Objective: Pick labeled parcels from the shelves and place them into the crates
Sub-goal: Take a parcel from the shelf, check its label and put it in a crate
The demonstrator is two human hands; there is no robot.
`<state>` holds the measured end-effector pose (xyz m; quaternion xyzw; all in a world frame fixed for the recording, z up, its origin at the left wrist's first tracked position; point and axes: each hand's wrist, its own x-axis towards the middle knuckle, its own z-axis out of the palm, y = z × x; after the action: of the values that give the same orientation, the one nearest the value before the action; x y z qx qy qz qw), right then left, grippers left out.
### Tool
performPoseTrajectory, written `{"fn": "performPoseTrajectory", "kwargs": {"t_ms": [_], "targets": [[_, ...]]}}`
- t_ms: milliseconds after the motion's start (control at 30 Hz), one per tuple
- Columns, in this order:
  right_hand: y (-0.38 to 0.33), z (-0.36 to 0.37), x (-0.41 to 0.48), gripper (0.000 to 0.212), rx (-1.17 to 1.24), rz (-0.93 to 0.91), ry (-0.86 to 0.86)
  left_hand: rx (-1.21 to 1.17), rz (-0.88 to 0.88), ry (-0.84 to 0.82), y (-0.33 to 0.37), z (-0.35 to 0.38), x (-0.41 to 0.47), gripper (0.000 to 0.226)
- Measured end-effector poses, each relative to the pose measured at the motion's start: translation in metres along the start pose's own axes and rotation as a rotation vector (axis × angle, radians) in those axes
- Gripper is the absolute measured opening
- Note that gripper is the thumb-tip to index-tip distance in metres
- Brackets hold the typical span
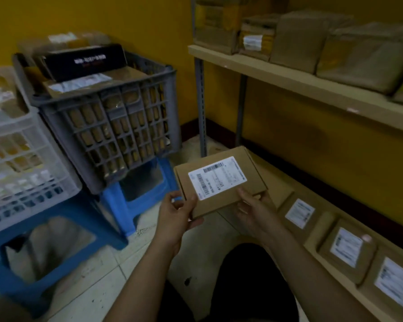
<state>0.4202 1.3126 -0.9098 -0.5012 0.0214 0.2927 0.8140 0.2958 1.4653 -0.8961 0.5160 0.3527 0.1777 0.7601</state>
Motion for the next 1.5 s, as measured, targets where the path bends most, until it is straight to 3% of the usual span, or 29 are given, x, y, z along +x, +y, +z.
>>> {"fn": "performPoseTrajectory", "kwargs": {"t_ms": [67, 133, 300, 467, 567, 700, 767, 867, 1000, 1067, 1200, 1300, 1433, 1500], "targets": [[0.002, -0.014, 0.016, 0.054, 0.126, 0.044, 0.078, 0.032, -0.051, -0.059, -0.014, 0.013, 0.007, 0.031], [0.002, -0.026, 0.028, 0.053, 0.101, 0.059, 0.103, 0.088, -0.067, -0.085, -0.026, 0.026, 0.015, 0.036], [0.01, -0.055, 0.062, 0.043, -0.086, 0.077, 0.234, 0.436, 0.082, -0.086, -0.062, 0.052, 0.056, 0.079], [-0.008, -0.104, 0.122, 0.035, -0.196, 0.193, 0.376, 0.389, -0.119, -0.196, -0.083, 0.091, 0.097, 0.069], [-0.012, -0.13, 0.168, 0.034, -0.25, 0.232, 0.472, 0.645, -0.019, -0.39, -0.075, 0.099, 0.136, 0.053], [-0.005, -0.148, 0.215, 0.041, -0.406, 0.22, 0.595, 1.006, 0.158, -0.568, -0.053, 0.096, 0.201, 0.054], [0.002, -0.154, 0.226, 0.031, -0.477, 0.228, 0.662, 1.063, 0.199, -0.563, -0.046, 0.097, 0.227, 0.045], [0.005, -0.162, 0.233, 0.017, -0.681, 0.231, 0.709, 1.114, 0.274, -0.5, -0.047, 0.094, 0.254, 0.052], [0.012, -0.174, 0.237, 0.049, -0.904, 0.085, 0.743, 1.125, 0.275, -0.47, -0.055, 0.102, 0.285, 0.044], [0.019, -0.176, 0.243, 0.051, -0.931, 0.007, 0.783, 1.036, 0.226, -0.467, -0.055, 0.111, 0.3, 0.039], [0.022, -0.153, 0.271, 0.038, -1.099, -0.038, 0.638, 0.925, 0.234, -0.294, -0.053, 0.127, 0.319, 0.043], [0.02, -0.117, 0.304, 0.035, -1.049, -0.039, 0.479, 0.936, 0.219, -0.167, -0.064, 0.123, 0.346, 0.069], [0.027, -0.072, 0.334, 0.043, -0.998, 0.049, 0.315, 0.81, 0.09, -0.05, -0.056, 0.112, 0.365, 0.058], [0.04, -0.062, 0.339, 0.044, -0.933, 0.12, 0.258, 0.77, 0.032, -0.056, -0.053, 0.108, 0.368, 0.068]]}}
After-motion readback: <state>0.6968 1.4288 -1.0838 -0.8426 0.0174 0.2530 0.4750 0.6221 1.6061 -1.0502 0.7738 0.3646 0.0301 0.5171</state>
